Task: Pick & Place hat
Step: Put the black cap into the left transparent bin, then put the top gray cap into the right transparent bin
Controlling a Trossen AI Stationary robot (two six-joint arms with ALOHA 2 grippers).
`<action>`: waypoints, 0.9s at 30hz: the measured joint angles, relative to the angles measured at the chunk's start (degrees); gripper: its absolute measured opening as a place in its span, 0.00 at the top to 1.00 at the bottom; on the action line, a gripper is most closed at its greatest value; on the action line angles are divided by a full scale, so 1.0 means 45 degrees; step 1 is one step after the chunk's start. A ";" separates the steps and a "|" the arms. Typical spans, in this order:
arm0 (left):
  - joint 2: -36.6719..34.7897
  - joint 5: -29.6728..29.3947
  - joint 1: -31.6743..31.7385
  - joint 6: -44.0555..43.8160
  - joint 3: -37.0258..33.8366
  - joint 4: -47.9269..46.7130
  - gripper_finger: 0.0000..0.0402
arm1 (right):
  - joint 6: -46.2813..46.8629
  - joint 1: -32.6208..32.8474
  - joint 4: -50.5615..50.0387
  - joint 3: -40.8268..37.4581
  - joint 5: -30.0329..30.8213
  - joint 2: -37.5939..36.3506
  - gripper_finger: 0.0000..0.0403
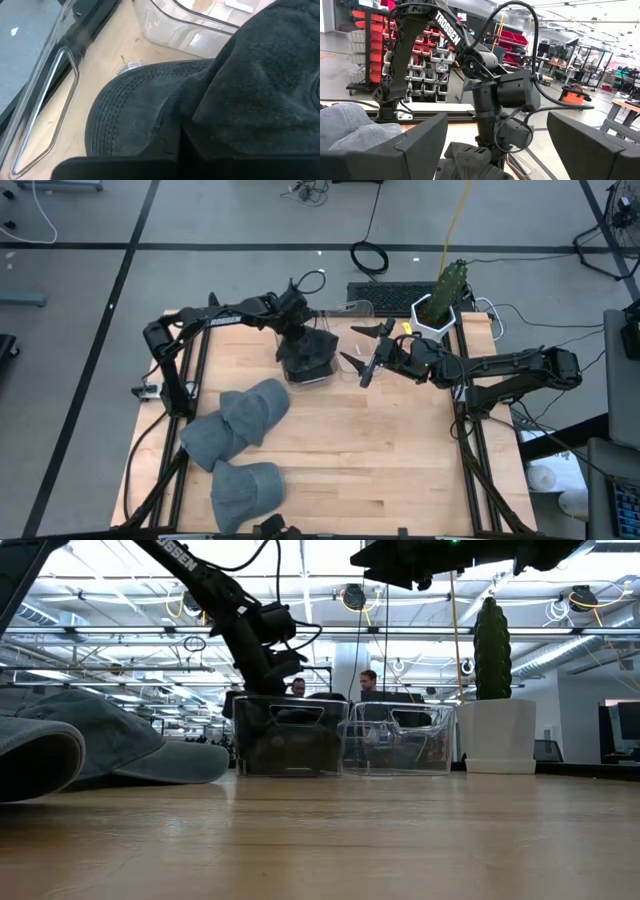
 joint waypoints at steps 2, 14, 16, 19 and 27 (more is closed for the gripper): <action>0.0173 0.0135 0.0002 0.0019 0.0003 0.0036 1.00 | 0.0000 0.0000 -0.0003 0.0000 0.0005 0.0000 0.18; -0.1829 -0.1225 -0.0119 -0.0271 -0.0130 -0.0276 1.00 | 0.0002 0.0000 -0.0006 0.0000 0.0010 0.0000 0.18; -0.2561 -0.1596 -0.0119 -0.0224 -0.0081 -0.0390 1.00 | 0.0000 0.0000 -0.0005 0.0000 -0.0005 0.0000 0.18; -0.3389 -0.1898 -0.0119 -0.0128 -0.0096 -0.0806 1.00 | 0.0000 0.0005 -0.0023 0.0000 -0.0015 0.0000 0.18; -0.5323 -0.1128 -0.0801 0.0334 -0.0095 -0.1935 0.99 | -0.0301 0.0411 -0.0521 0.0000 -0.0024 0.0000 0.18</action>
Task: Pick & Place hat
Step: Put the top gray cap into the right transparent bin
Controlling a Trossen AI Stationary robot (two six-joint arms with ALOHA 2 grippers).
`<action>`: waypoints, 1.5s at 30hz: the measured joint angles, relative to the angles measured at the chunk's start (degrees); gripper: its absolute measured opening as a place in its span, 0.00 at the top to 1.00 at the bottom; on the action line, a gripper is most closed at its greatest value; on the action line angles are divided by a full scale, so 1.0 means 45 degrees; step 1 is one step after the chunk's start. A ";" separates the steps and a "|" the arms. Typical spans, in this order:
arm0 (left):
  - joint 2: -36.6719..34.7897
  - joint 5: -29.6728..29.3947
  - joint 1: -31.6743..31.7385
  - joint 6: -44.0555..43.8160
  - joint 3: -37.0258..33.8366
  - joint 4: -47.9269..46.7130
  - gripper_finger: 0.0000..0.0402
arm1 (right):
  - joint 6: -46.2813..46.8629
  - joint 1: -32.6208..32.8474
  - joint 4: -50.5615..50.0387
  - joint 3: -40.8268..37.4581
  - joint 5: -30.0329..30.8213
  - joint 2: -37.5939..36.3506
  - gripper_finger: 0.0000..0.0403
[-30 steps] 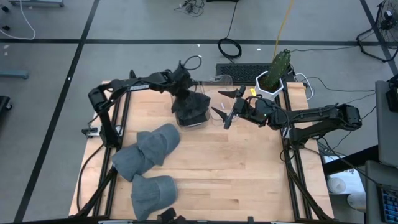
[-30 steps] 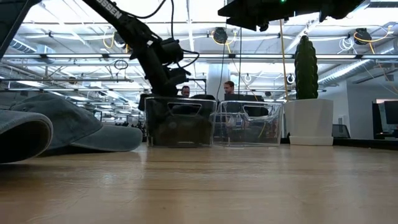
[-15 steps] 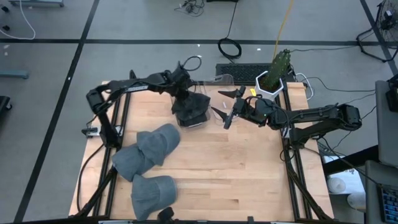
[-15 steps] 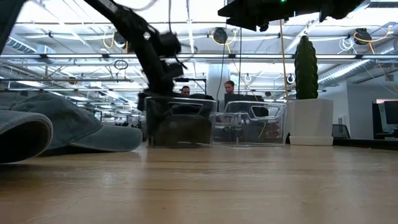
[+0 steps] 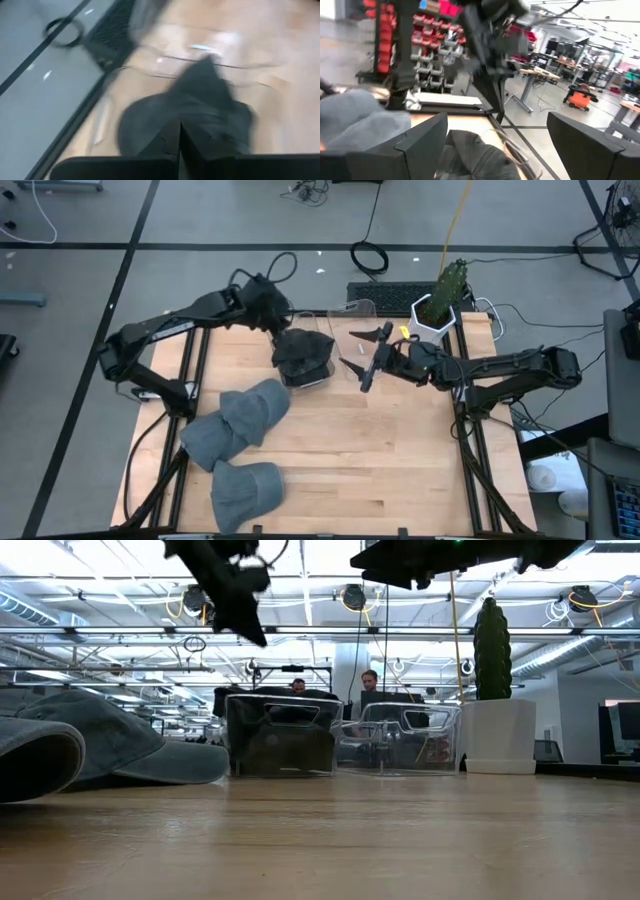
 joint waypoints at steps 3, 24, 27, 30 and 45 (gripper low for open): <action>-0.0785 0.0518 -0.0868 0.0932 0.0000 -0.0366 0.99 | -0.0547 0.0325 -0.0265 -0.0003 -0.0005 -0.0032 0.18; -0.6738 -0.3620 -0.6908 -0.1440 -0.5314 0.3815 0.99 | 0.1823 0.1880 -0.7759 -0.0005 -0.0024 -0.4795 0.18; -0.7353 -0.2815 -0.7490 -0.4050 -0.5867 0.3070 0.98 | 0.2011 0.1916 -0.8053 -0.0005 -0.0024 -0.5015 0.18; -0.7417 -0.1639 -0.8163 -0.6197 -0.6254 0.2518 0.94 | 0.2064 0.1901 -0.8106 -0.0005 -0.0005 -0.5032 0.18; -0.7217 -0.0968 -1.1198 -1.6979 -0.6509 -0.3543 0.41 | 0.1972 0.1892 -0.8509 -0.0231 0.1640 -0.4948 0.18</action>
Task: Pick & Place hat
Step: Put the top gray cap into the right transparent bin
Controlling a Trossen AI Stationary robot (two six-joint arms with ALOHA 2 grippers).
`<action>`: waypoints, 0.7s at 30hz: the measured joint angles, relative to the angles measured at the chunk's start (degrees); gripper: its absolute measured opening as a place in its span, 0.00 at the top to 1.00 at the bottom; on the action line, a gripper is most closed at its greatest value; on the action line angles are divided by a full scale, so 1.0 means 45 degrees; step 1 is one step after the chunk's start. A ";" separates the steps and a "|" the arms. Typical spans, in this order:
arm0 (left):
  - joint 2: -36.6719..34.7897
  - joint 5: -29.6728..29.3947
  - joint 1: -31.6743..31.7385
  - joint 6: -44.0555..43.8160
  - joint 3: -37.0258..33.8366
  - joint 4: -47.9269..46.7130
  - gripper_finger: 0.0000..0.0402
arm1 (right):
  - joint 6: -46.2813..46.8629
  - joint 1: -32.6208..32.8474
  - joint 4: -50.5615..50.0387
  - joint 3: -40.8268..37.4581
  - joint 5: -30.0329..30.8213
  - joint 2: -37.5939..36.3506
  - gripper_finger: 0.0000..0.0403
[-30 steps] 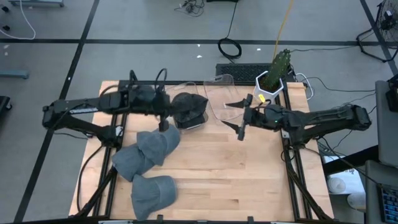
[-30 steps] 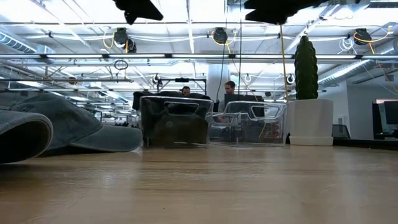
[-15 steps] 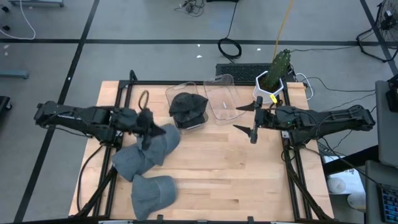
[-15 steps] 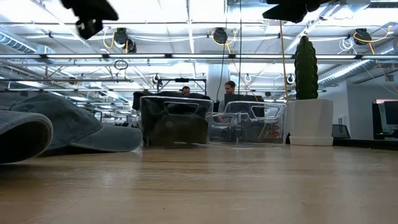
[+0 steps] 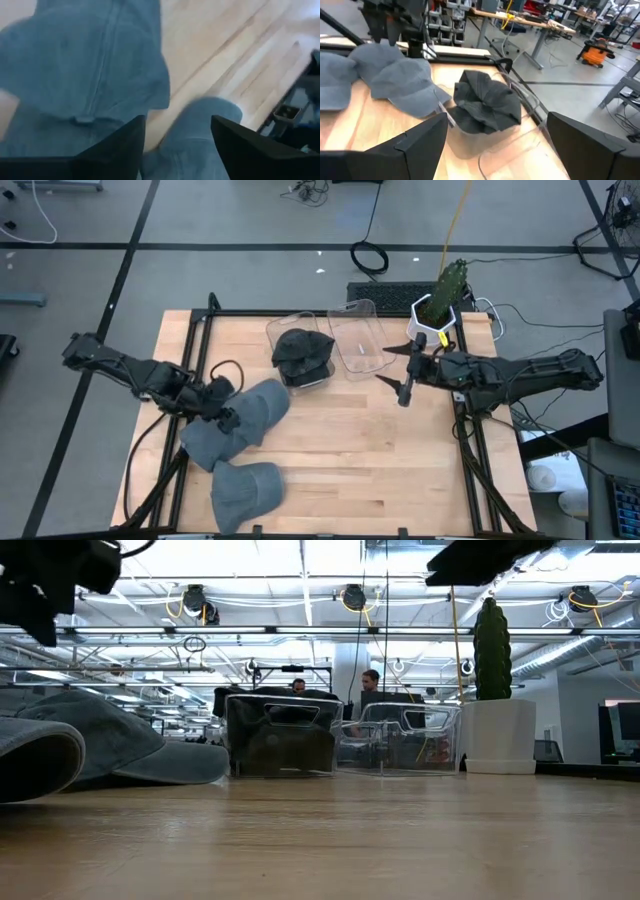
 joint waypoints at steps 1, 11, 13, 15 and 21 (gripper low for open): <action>0.0008 -0.0367 -0.0215 -0.0562 0.0000 -0.0190 0.39 | -0.0004 0.0000 -0.0003 -0.0079 0.0027 0.0011 0.18; -0.0202 -0.0113 -0.0498 -0.6943 0.0000 -0.3444 0.41 | -0.0083 0.0000 0.0976 -0.0814 0.0031 0.0004 0.18; -0.0348 -0.0335 -0.0345 -0.7206 0.0000 -0.3393 0.43 | -0.0296 0.0000 0.1424 -0.0981 0.0031 0.0009 0.18; -0.0487 -0.0911 -0.0148 -0.7530 0.0000 -0.3412 0.45 | -0.0565 0.0004 0.2027 -0.1192 0.0027 0.0009 0.18; -0.0271 -0.1460 0.0696 -0.7725 -0.0775 -0.3319 0.49 | -0.1173 0.0005 0.3242 -0.1658 -0.0003 0.0009 0.18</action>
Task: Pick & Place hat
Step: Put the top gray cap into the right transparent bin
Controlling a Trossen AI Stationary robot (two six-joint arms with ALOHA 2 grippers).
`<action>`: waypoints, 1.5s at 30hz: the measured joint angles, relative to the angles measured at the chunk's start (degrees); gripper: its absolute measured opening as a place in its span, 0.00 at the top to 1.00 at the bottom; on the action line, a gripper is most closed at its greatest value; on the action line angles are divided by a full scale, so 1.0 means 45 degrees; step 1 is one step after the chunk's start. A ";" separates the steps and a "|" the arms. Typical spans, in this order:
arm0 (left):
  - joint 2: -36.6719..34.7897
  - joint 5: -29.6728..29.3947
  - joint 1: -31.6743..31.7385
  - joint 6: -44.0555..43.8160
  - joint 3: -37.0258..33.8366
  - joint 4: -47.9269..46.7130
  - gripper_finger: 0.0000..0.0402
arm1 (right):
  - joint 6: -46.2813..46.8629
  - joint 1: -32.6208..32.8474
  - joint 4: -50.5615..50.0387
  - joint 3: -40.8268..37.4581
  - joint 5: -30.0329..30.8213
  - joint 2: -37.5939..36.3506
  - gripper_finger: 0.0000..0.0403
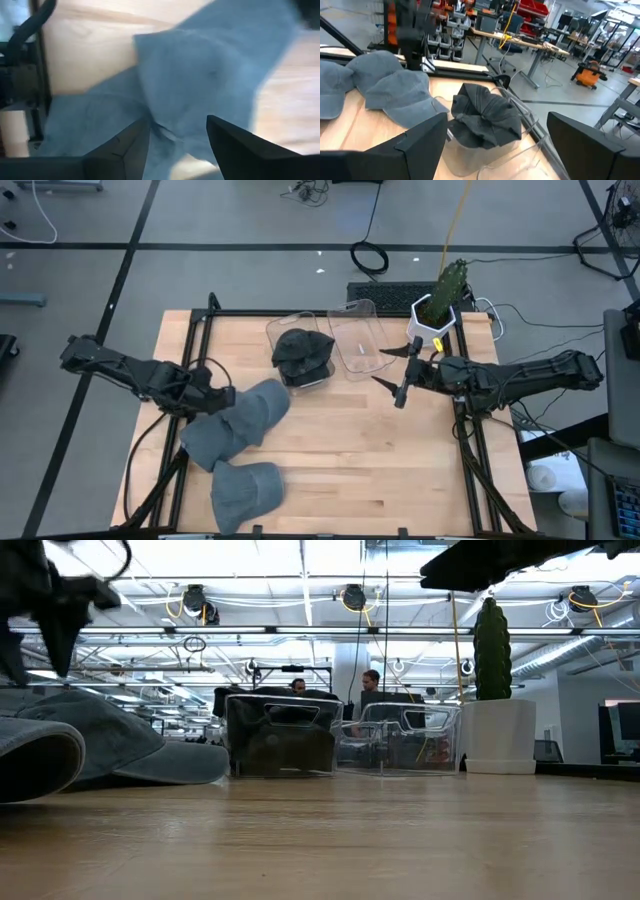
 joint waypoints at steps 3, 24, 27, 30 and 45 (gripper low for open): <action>0.0440 0.0422 0.0299 0.0099 -0.0324 0.0000 0.49 | -0.0026 0.0000 0.0123 0.0000 -0.0001 -0.0049 0.18; 0.2057 0.2358 0.1606 0.5675 -0.2494 0.8990 0.63 | 0.0131 0.0002 -0.0109 0.0000 -0.0019 -0.0053 0.18; 0.2521 0.2063 0.1614 0.6973 -0.2494 1.0514 0.66 | 0.0129 0.0000 -0.0114 0.0000 -0.0019 -0.0053 0.18; 0.3095 0.1925 0.1697 0.8409 -0.2494 1.2233 0.68 | 0.0129 0.0000 -0.0114 0.0000 -0.0019 -0.0053 0.18; 0.4829 -0.1002 -0.0509 1.8358 0.4160 0.8706 0.98 | 0.0152 -0.0039 0.0222 -0.0218 0.0010 -0.0029 0.18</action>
